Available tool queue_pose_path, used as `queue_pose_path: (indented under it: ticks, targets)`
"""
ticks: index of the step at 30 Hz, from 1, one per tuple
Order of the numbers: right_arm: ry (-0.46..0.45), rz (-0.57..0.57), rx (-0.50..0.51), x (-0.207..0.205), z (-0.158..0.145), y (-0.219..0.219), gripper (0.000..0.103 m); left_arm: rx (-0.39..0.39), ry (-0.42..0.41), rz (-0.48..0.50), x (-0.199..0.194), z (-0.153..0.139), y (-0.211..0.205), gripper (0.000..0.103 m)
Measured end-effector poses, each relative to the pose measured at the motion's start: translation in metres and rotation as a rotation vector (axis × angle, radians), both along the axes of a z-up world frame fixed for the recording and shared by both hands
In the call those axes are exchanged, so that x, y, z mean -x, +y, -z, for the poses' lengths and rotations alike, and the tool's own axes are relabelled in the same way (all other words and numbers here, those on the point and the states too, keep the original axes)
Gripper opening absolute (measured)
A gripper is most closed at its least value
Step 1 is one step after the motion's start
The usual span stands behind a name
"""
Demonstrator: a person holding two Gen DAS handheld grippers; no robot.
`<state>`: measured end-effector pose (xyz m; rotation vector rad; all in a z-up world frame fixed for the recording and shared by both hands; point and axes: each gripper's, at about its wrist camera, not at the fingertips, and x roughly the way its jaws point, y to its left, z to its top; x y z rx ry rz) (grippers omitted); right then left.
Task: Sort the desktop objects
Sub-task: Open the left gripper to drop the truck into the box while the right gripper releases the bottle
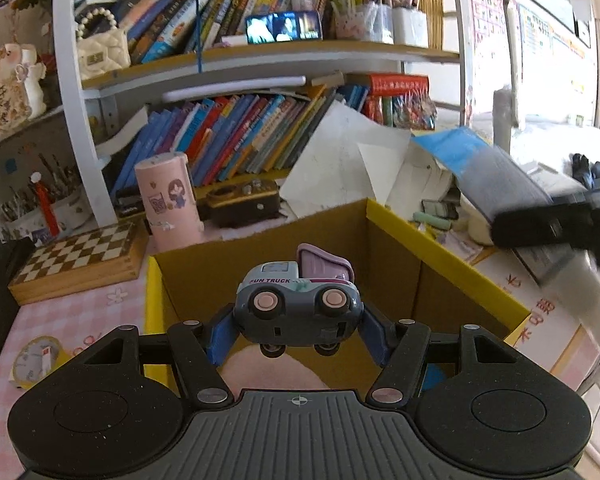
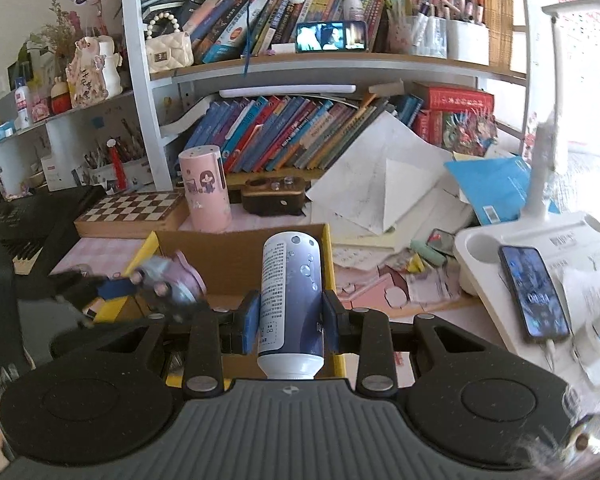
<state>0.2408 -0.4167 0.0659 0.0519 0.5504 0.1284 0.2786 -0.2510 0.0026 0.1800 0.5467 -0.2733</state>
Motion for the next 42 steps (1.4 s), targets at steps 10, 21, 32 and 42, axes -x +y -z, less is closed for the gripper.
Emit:
queue_pose_path:
  ticks: [10, 21, 32, 42]
  targets:
    - [0.030, -0.071, 0.018, -0.045, 0.008, 0.018, 0.030, -0.004, 0.099, 0.017, -0.013, 0.022, -0.004, 0.064]
    - [0.175, -0.180, 0.099, -0.097, 0.045, 0.036, 0.031, -0.014, 0.046, 0.018, -0.003, 0.016, 0.002, 0.066]
    - [0.290, -0.278, 0.288, -0.130, 0.086, 0.054, 0.031, -0.027, 0.058, -0.052, 0.004, 0.013, 0.020, 0.066]
    - [0.210, -0.226, 0.245, -0.121, 0.068, 0.046, 0.045, -0.017, 0.028, -0.081, 0.016, -0.001, 0.025, 0.067]
